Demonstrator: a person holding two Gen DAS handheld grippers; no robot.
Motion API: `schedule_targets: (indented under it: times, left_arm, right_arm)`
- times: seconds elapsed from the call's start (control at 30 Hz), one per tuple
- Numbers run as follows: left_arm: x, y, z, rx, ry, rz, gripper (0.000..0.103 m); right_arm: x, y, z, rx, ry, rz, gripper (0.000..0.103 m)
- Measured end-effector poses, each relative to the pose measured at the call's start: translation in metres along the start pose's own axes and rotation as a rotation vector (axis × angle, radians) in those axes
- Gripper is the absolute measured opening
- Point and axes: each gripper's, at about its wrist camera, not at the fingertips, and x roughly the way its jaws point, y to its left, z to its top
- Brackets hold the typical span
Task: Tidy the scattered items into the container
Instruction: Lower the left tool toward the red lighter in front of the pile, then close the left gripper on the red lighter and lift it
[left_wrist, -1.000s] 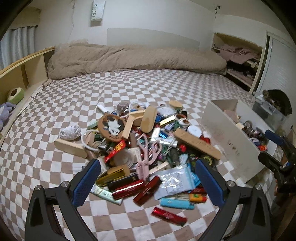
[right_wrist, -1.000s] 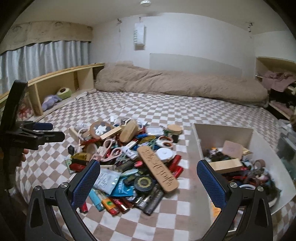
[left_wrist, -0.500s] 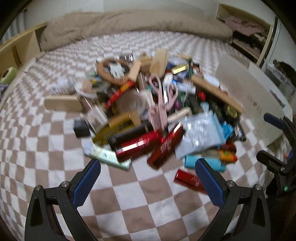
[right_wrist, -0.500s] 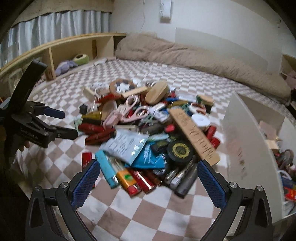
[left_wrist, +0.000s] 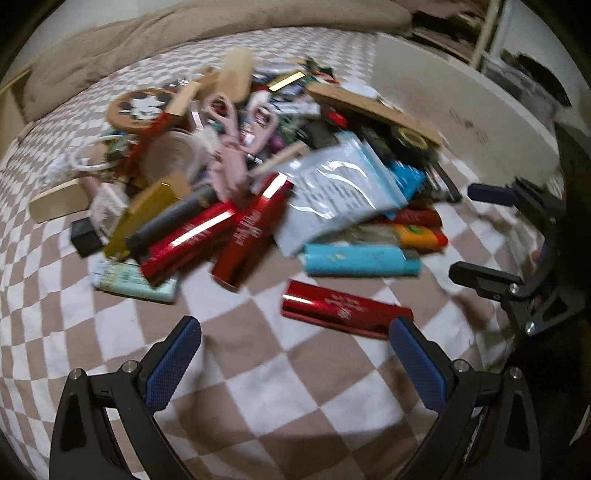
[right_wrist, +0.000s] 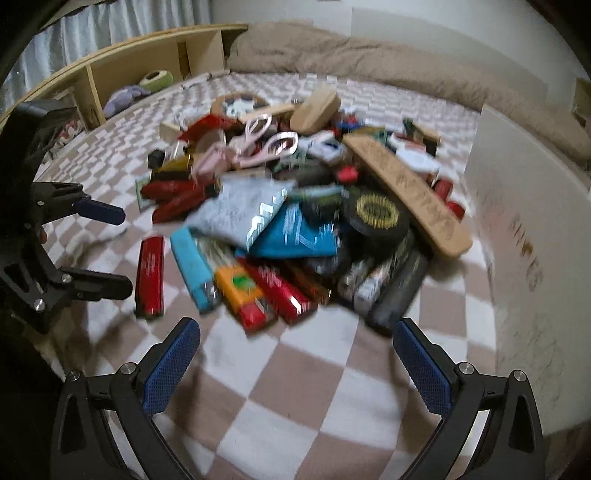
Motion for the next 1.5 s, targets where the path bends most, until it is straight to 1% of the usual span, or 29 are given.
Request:
schedule_targets:
  times: [0.1, 0.17, 0.27, 0.4, 0.57, 0.63, 0.73, 0.8, 0.9, 0.97, 1.07, 1.23, 1.3, 1.5]
  left_arm:
    - [0.007, -0.006, -0.002, 0.034, 0.019, -0.023, 0.103]
    - [0.009, -0.009, -0.003, 0.050, 0.022, -0.034, 0.103]
    - [0.012, -0.013, -0.005, 0.078, 0.019, -0.030, 0.103]
    - [0.014, -0.013, -0.009, 0.089, -0.013, -0.042, 0.103]
    - [0.019, -0.018, -0.009, 0.119, -0.024, -0.018, 0.103]
    - [0.020, -0.019, -0.008, 0.127, -0.032, -0.015, 0.103]
    - [0.021, -0.016, -0.007, 0.114, -0.047, -0.026, 0.103]
    - [0.021, -0.016, -0.007, 0.108, -0.057, -0.020, 0.103]
    - [0.022, -0.018, -0.006, 0.101, -0.064, 0.002, 0.103]
    - [0.023, -0.020, -0.005, 0.094, -0.061, 0.010, 0.103]
    - [0.024, -0.021, -0.002, 0.072, -0.051, 0.012, 0.103]
    - [0.024, -0.025, 0.001, 0.032, -0.035, 0.009, 0.103]
    - [0.025, -0.027, 0.002, 0.026, -0.033, 0.009, 0.103]
    - [0.025, -0.030, 0.004, -0.009, -0.034, 0.014, 0.103]
  right_arm:
    - [0.005, 0.000, -0.006, -0.007, 0.035, 0.006, 0.103]
    - [0.007, 0.001, -0.007, -0.013, 0.039, 0.005, 0.103]
    - [0.008, 0.000, -0.009, -0.017, 0.036, 0.010, 0.103]
    - [0.007, -0.003, -0.010, -0.020, 0.032, 0.033, 0.103]
    - [0.009, -0.001, -0.013, -0.043, 0.019, 0.029, 0.103]
    - [0.008, -0.002, -0.014, -0.033, 0.006, 0.030, 0.103]
    - [0.009, 0.000, -0.013, -0.041, 0.018, 0.019, 0.103]
    - [0.010, -0.002, -0.012, -0.036, 0.013, 0.012, 0.103]
    - [0.012, -0.007, -0.010, 0.030, -0.011, -0.020, 0.103]
    - [0.012, -0.008, -0.010, 0.051, -0.021, -0.038, 0.103]
    - [0.014, -0.007, -0.008, 0.057, -0.034, -0.069, 0.103]
    - [0.013, -0.018, -0.007, 0.139, -0.065, -0.134, 0.103]
    - [0.012, -0.022, -0.007, 0.152, -0.067, -0.126, 0.103]
    - [0.013, -0.020, -0.006, 0.148, -0.067, -0.138, 0.103]
